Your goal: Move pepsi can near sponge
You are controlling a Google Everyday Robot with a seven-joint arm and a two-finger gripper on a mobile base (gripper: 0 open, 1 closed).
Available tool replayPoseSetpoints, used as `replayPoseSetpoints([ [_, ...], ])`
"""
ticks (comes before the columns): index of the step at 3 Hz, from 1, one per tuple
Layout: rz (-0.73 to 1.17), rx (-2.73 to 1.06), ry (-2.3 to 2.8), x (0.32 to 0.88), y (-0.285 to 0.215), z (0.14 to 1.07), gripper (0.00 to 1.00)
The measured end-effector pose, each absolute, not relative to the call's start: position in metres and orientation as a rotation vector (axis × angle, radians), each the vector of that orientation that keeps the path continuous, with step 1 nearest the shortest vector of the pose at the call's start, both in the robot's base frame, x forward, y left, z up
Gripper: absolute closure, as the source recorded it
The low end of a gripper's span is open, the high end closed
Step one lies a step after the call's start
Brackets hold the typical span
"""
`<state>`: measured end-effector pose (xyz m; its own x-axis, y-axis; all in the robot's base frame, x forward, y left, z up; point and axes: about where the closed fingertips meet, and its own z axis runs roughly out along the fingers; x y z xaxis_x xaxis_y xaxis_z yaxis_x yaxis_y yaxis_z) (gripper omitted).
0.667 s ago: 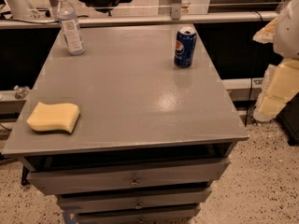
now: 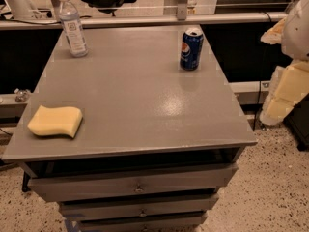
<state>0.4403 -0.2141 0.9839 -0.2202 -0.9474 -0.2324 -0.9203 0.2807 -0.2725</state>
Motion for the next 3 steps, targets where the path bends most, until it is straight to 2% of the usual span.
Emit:
replayPoseSetpoints([
  [1,-0.089,-1.639,2.193,0.451,-0.214,0.976,0.00],
  [3,-0.026,-1.399,2.092,0.521,-0.219,0.939,0.00],
])
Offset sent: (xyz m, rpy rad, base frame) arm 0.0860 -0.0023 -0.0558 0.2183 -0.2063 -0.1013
